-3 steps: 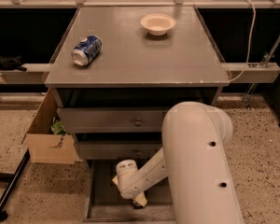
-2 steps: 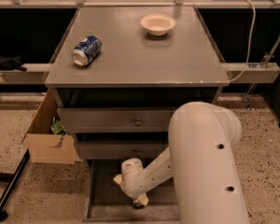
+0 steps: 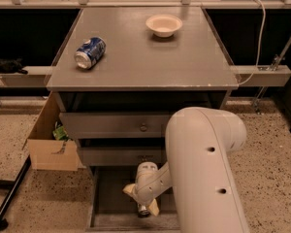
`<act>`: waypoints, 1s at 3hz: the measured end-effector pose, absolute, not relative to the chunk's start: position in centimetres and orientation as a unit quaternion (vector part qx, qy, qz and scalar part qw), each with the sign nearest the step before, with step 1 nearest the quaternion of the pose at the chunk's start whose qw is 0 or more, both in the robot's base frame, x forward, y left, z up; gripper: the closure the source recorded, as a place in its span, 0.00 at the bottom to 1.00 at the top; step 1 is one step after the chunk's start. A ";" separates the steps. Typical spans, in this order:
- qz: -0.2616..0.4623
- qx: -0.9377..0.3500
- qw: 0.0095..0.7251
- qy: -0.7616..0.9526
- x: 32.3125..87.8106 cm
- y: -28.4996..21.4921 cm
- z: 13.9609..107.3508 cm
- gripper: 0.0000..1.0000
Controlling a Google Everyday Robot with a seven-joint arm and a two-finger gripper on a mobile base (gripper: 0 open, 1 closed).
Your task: Pick 7up can from bottom drawer and place on counter
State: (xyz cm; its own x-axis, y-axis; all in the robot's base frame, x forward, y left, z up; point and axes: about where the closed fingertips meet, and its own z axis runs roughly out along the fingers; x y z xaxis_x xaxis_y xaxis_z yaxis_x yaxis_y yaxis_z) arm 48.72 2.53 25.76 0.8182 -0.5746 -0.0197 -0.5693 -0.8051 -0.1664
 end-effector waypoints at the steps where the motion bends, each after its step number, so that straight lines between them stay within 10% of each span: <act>1: -0.051 -0.951 0.051 0.300 49.8 0.2 23.4 0.00; 3: -0.077 -0.957 0.052 0.277 49.3 1.2 25.0 0.00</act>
Offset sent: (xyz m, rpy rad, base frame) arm 0.0052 -0.0159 -0.0181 -0.0510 -0.0162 -0.0069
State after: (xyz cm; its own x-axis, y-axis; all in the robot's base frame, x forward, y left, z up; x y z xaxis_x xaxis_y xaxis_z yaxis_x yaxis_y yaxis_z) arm 49.26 1.25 24.99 0.8352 -0.5370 0.1183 -0.5210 -0.8417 -0.1418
